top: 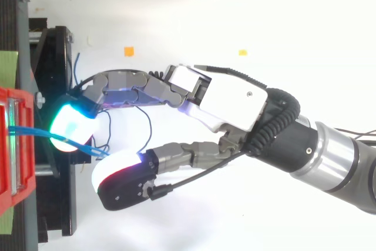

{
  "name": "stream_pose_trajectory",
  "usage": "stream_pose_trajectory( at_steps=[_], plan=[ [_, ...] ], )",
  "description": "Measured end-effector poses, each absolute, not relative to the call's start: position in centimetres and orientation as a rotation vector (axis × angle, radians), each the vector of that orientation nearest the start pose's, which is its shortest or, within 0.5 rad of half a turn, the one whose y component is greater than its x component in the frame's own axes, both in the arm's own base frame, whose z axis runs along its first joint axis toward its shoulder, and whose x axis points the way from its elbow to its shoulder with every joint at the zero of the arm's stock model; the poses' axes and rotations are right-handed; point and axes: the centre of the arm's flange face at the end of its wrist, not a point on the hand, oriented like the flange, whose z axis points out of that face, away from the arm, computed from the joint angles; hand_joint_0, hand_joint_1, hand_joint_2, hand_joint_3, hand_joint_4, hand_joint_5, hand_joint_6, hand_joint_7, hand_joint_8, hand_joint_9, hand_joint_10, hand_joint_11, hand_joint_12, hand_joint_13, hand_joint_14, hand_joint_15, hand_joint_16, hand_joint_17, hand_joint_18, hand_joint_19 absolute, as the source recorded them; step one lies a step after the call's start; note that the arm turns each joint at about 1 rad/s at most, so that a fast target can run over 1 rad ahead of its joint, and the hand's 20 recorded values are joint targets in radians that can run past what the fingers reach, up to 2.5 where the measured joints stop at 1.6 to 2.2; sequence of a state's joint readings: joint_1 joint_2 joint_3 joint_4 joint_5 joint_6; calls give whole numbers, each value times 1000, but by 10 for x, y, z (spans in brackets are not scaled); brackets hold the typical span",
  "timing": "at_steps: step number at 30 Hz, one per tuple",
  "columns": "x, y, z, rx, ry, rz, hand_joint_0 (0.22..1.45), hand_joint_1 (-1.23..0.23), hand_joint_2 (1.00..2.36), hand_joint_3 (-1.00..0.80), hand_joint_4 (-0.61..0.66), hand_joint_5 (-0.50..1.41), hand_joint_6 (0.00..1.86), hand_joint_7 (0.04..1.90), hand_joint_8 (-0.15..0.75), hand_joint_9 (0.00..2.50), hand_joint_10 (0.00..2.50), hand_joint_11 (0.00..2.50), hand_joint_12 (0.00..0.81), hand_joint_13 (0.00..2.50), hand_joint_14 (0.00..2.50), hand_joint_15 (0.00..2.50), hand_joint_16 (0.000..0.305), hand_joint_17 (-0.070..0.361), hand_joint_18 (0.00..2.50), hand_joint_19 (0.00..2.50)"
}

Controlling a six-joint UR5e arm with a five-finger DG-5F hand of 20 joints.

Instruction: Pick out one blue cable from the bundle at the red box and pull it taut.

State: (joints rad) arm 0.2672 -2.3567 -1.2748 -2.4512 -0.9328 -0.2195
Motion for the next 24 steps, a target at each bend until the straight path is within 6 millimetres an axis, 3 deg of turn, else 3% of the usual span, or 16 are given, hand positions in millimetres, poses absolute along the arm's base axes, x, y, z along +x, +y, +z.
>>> stream_pose_trajectory(
  at_steps=[12, 24],
  plan=[
    [777, 15, 181, 1212, 876, 934, 598, -636, 1004, -458, 351, -152, 501, 1024, 261, 639, 5, 223, 270, 574, 4, 130, 27, 61, 311, 295],
    [779, 16, 183, 1222, 864, 953, 608, -641, 1004, -448, 331, -144, 501, 1086, 262, 661, 6, 250, 269, 596, 5, 134, 26, 60, 323, 299]
  ],
)
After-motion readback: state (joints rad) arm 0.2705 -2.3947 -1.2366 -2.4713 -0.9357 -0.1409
